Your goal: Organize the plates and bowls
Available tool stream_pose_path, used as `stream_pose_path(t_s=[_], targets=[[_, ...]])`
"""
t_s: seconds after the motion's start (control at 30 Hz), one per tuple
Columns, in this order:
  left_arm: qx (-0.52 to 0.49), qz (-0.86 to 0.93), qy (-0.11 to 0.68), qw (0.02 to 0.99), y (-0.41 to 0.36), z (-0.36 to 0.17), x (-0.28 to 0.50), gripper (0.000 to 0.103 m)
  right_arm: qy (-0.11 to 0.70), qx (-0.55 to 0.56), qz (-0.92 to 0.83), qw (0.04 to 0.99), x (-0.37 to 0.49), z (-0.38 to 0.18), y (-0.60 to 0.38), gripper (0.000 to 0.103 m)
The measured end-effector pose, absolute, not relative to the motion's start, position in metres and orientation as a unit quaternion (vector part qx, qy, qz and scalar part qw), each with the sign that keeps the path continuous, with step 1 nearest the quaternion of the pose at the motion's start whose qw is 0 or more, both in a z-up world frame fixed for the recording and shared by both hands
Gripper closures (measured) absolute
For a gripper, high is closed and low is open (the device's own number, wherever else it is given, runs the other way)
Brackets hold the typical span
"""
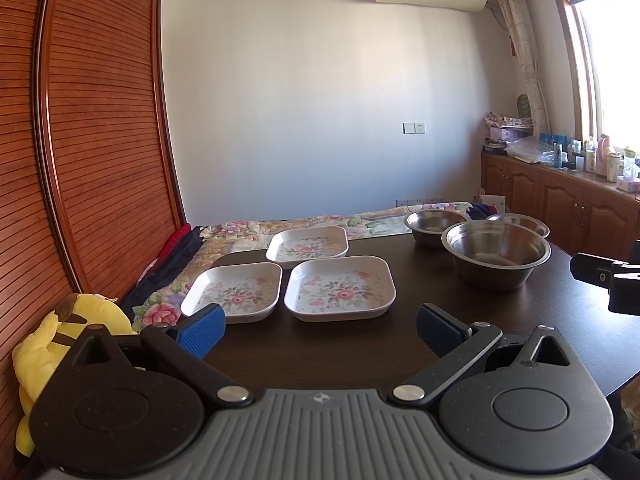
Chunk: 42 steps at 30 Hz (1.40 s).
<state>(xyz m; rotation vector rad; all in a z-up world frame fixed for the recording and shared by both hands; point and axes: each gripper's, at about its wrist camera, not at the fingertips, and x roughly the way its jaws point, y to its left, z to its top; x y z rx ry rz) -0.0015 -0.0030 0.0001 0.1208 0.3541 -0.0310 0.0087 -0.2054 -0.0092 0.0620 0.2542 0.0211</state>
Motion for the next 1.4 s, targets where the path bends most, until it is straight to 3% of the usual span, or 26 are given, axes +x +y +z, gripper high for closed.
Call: stream_pose_path(t_s=[0.83, 1.4], targets=[[0.066, -0.008, 0.207, 0.976, 0.006, -0.02, 0.022, 0.0, 0.14, 0.029, 0.034, 0.989, 0.022, -0.019, -0.2, 0.0], [0.062, -0.001, 0.203, 0.977, 0.026, -0.01, 0.045, 0.0, 0.134, -0.023, 0.114, 0.984, 0.05, 0.011, -0.17, 0.0]])
